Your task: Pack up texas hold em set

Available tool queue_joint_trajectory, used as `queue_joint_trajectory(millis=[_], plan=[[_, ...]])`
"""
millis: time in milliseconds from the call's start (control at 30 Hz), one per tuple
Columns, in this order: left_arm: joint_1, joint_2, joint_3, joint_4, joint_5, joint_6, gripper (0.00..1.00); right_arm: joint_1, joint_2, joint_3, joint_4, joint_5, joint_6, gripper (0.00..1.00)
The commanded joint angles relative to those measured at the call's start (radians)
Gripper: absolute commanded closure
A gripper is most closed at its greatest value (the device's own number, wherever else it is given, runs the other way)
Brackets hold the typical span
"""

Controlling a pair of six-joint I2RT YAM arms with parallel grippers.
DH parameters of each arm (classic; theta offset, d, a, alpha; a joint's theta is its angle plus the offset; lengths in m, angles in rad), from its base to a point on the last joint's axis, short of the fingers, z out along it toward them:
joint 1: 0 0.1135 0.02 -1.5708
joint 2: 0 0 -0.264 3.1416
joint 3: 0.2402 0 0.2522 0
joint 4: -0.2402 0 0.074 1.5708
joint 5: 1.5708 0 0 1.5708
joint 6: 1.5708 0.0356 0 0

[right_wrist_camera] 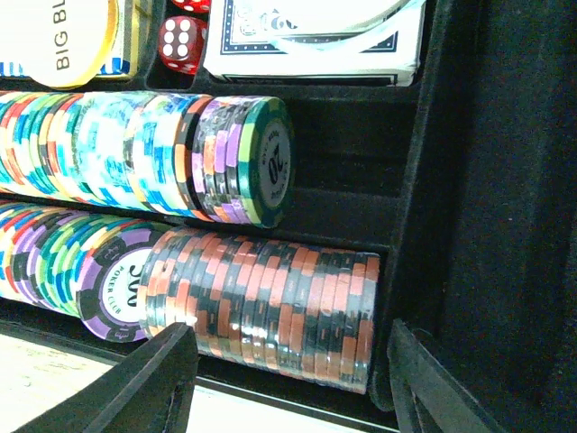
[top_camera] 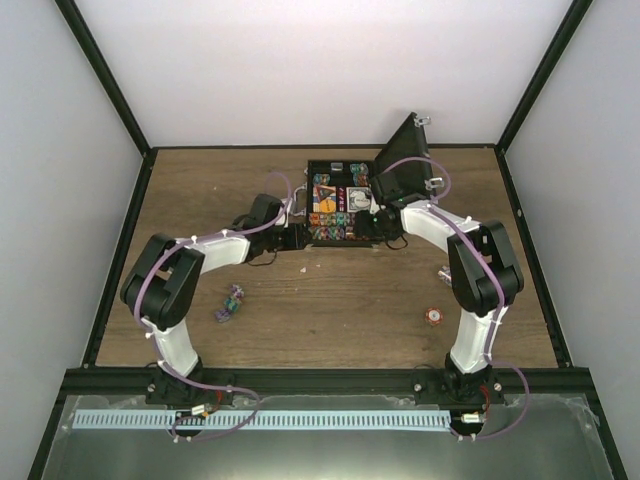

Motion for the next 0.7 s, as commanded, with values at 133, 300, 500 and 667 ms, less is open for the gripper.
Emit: queue_joint_trajectory(millis=[133,300,500,667], plan=[[-0.004,0.047,0.041,0.007,-0.033,0.008,0.61,0.012,0.015,-0.033,-0.014,0.01,0.003,0.4],[-0.004,0.067,0.052,0.016,-0.064,0.007,0.65,0.012,0.017,-0.035,-0.012,0.007,0.006,0.4],[-0.005,0.09,0.06,0.045,-0.064,-0.001,0.67,0.013,0.018,-0.038,-0.007,0.007,0.004,0.4],[-0.004,0.118,0.069,0.045,-0.061,0.004,0.74,0.012,0.026,-0.038,-0.016,0.032,0.0,0.4]])
